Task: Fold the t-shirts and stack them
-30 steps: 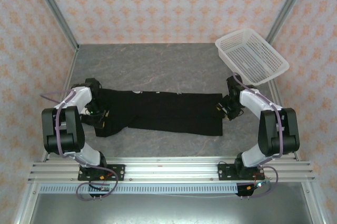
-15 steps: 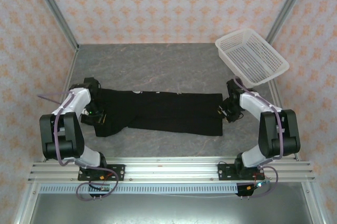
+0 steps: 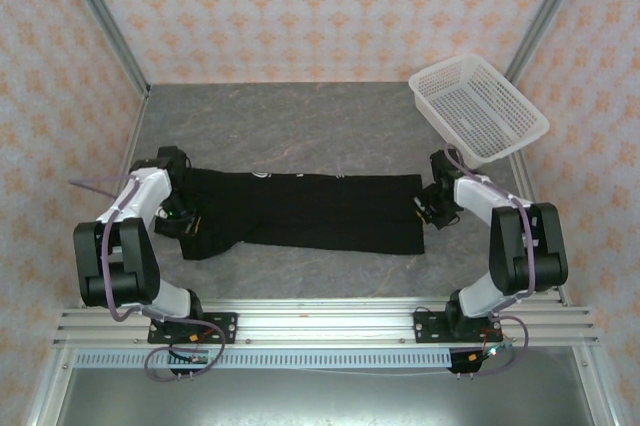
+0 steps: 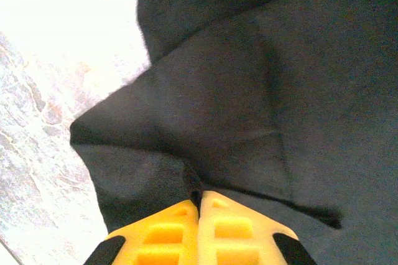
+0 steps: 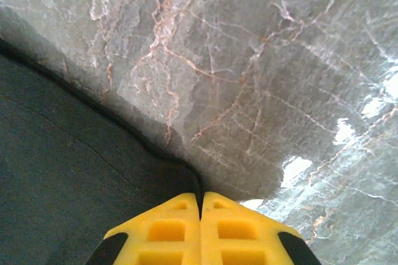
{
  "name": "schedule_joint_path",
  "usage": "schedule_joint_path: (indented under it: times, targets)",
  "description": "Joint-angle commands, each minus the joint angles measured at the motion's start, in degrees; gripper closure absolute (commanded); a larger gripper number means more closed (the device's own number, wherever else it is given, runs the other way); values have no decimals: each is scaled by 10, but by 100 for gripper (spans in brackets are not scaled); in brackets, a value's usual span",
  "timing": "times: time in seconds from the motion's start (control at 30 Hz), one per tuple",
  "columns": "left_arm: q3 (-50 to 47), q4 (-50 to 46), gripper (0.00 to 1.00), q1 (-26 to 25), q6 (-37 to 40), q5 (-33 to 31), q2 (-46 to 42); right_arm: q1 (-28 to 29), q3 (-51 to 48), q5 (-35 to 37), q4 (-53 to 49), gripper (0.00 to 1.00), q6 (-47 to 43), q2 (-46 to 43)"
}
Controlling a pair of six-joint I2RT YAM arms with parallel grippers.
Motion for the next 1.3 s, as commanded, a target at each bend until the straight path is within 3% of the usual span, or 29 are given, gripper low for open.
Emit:
schedule_joint_path:
  times: [0.0,0.3,0.6,0.73,0.93,1.13,1.27]
  targets:
    - [76,-14,100,-3,33,-32,8,-1,35,23,-27,100,-4,-23]
    - [408,-34,100,-7,111,-32,168,-1,139,5,-85,100,-7,-25]
    - [846,-31,100,-11,146,-6,431,-3,333,-15,-81,100,22,123]
    - [978,-8,100,-10,150,3,505,-5,402,-20,-73,100,37,179]
    - [953,-21,100,-11,180,6,494,-4,441,-29,-78,100,37,224]
    - [755,8,100,-10,225,-54,374,-5,388,-26,-70,100,26,206]
    - [686,-14,100,-9,239,-92,315,-5,355,-18,-70,100,12,186]
